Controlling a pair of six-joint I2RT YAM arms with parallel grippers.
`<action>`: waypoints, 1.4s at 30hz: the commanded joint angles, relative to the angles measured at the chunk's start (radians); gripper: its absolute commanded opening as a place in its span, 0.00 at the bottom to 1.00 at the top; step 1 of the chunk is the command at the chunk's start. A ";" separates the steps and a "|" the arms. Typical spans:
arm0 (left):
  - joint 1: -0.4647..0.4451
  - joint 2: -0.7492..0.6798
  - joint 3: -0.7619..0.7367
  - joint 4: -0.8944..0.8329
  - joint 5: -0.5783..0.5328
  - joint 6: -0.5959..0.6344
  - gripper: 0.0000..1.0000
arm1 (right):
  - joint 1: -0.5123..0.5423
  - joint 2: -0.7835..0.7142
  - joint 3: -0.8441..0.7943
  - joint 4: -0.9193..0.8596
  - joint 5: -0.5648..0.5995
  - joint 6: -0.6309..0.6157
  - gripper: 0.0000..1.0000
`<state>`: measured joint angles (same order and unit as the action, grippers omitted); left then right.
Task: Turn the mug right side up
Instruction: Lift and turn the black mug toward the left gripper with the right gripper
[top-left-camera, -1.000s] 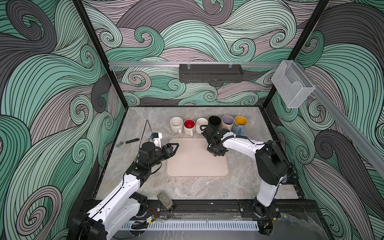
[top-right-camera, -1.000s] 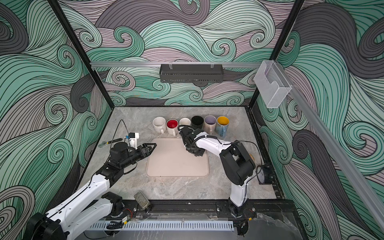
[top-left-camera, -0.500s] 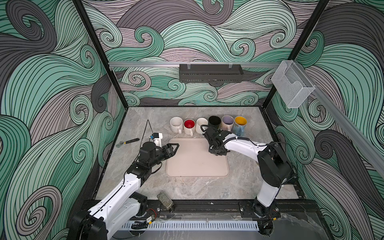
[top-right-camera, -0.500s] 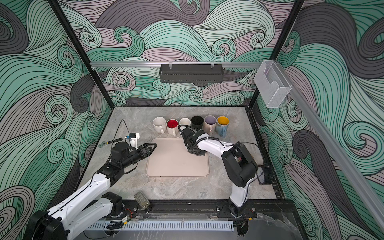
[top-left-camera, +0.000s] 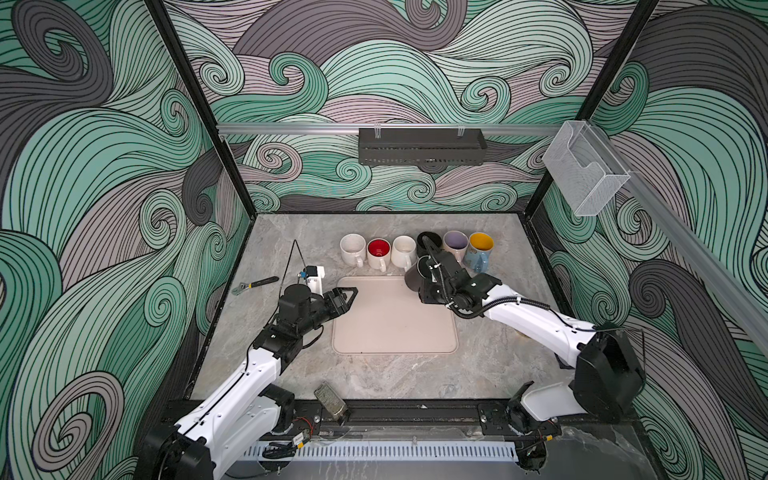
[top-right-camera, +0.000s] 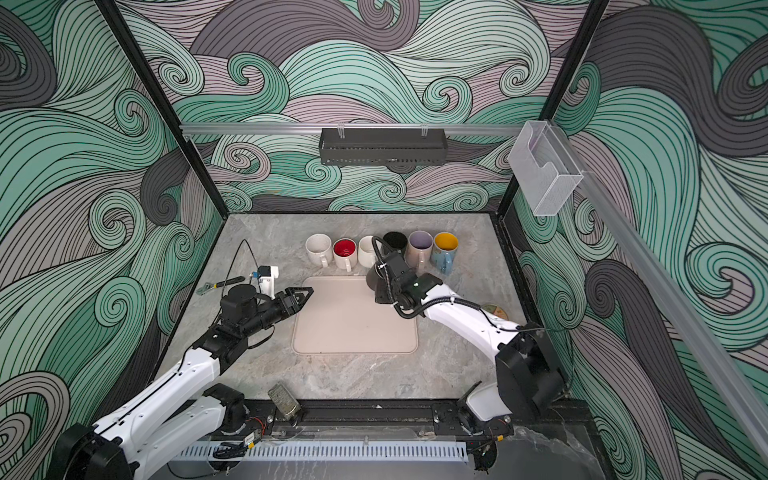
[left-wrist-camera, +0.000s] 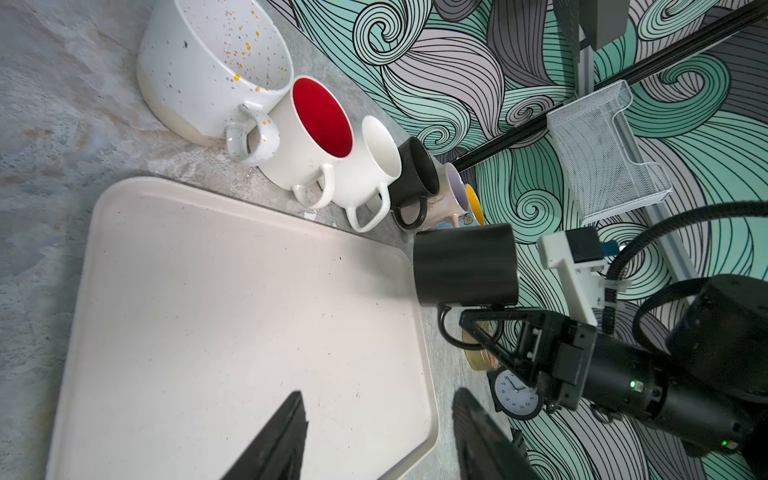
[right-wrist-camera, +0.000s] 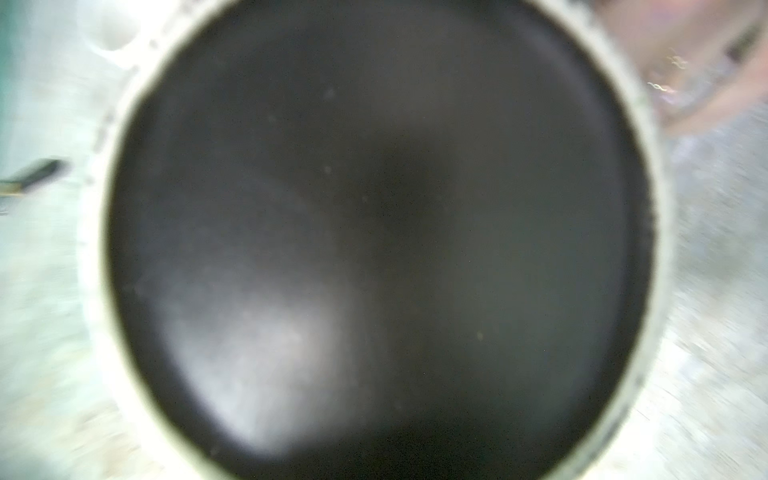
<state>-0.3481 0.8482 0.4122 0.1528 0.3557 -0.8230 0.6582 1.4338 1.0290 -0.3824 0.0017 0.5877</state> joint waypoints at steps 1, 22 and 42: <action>0.009 -0.066 -0.018 0.000 0.044 -0.005 0.58 | -0.058 -0.032 -0.009 0.313 -0.286 0.038 0.00; 0.009 -0.003 -0.063 0.573 0.105 -0.302 0.76 | -0.096 0.165 -0.047 1.319 -0.854 0.633 0.00; 0.010 0.169 0.017 0.759 0.133 -0.366 0.61 | -0.016 0.225 -0.037 1.370 -0.869 0.666 0.00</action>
<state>-0.3481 1.0176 0.3893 0.8730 0.4644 -1.1912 0.6277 1.6558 0.9676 0.8616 -0.8505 1.2495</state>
